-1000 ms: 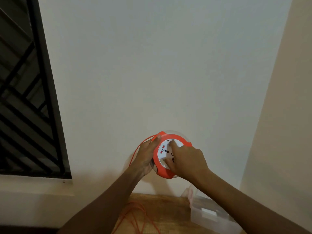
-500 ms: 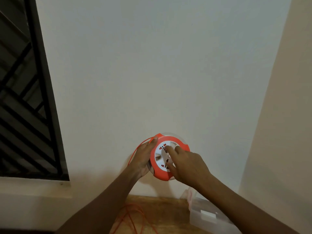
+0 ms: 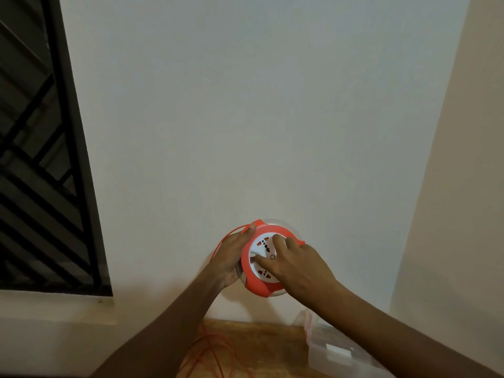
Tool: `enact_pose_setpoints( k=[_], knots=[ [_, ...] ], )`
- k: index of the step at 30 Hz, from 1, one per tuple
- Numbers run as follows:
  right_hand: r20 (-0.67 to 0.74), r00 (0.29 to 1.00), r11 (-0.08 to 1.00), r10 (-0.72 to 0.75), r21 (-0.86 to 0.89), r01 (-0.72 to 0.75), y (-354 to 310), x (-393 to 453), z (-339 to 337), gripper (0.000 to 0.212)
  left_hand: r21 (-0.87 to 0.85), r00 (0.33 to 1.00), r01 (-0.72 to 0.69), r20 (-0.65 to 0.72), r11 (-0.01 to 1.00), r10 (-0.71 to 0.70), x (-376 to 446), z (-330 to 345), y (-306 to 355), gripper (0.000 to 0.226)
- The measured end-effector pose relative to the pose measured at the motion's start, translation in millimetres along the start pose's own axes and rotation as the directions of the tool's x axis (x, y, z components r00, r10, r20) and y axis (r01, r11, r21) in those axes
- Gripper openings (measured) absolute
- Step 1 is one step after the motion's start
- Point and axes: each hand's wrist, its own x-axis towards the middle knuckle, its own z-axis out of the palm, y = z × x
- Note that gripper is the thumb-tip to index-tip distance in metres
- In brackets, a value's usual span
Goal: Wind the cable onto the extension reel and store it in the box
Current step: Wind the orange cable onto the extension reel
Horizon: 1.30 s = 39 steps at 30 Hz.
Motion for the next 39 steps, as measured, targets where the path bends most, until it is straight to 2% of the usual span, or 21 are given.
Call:
enact_pose_setpoints(
  k=[6, 8, 10, 13, 15, 17, 20, 22, 25, 27, 29, 32, 36, 39],
  knots=[
    [0.056, 0.998, 0.998, -0.024, -0.050, 0.027, 4, 2, 2, 0.077, -0.014, 1.000, 0.023, -0.001, 1.000, -0.023, 3, -4, -3, 0.035],
    [0.055, 0.998, 1.000, 0.011, -0.030, -0.009, 4, 2, 2, 0.078, -0.029, 1.000, 0.023, 0.011, 0.999, -0.023, 4, -1, -7, 0.034],
    [0.008, 0.983, 0.977, 0.184, 0.112, -0.183, 1, 3, 1, 0.073, -0.052, 1.000, 0.021, -0.006, 0.998, -0.022, 5, 2, -11, 0.037],
    [-0.007, 0.883, 0.834, 0.469, 0.331, -0.440, -5, 7, 0, 0.067, -0.099, 0.999, 0.022, -0.043, 0.995, -0.026, 6, 7, -16, 0.051],
    [0.002, 0.829, 0.751, 0.559, 0.423, -0.507, -9, 8, 2, 0.065, -0.083, 0.999, 0.010, -0.047, 0.996, -0.014, 7, 10, -17, 0.058],
    [0.026, 0.816, 0.722, 0.578, 0.450, -0.526, -13, 6, 5, 0.065, -0.056, 0.999, 0.007, -0.039, 0.998, -0.010, 8, 10, -18, 0.058],
    [0.034, 0.844, 0.766, 0.535, 0.402, -0.502, -16, -1, 12, 0.066, -0.062, 0.999, 0.030, -0.026, 0.998, -0.032, 8, 4, -20, 0.051],
    [-0.030, 0.889, 0.832, 0.456, 0.369, -0.414, -13, -5, 14, 0.062, -0.065, 0.999, 0.042, -0.020, 0.997, -0.044, 9, 1, -19, 0.049],
    [-0.101, 0.978, 0.957, 0.183, 0.248, -0.153, -6, -13, 9, 0.060, -0.052, 0.999, 0.039, -0.001, 0.998, -0.039, 9, -5, -16, 0.053],
    [-0.116, 0.992, 0.989, 0.040, 0.150, -0.022, -1, -16, 5, 0.067, -0.055, 0.999, 0.046, 0.032, 0.997, -0.044, 9, -8, -14, 0.051],
    [-0.091, 0.995, 0.993, -0.031, 0.111, 0.041, 5, -17, 1, 0.066, -0.039, 0.997, 0.061, 0.043, 0.997, -0.060, 8, -9, -14, 0.050],
    [0.010, 0.997, 0.991, -0.075, 0.110, 0.073, 11, -15, 4, 0.070, -0.029, 0.997, 0.071, 0.034, 0.997, -0.070, 10, -10, -18, 0.047],
    [0.073, 0.997, 0.997, -0.034, 0.073, 0.029, 9, -13, 4, 0.085, -0.011, 0.997, 0.066, 0.039, 0.998, -0.066, 9, -13, -18, 0.035],
    [0.105, 0.994, 0.998, -0.023, 0.059, 0.017, 3, -10, 5, 0.086, 0.022, 0.998, 0.062, 0.024, 0.998, -0.063, 9, -12, -19, 0.045]
  ],
)
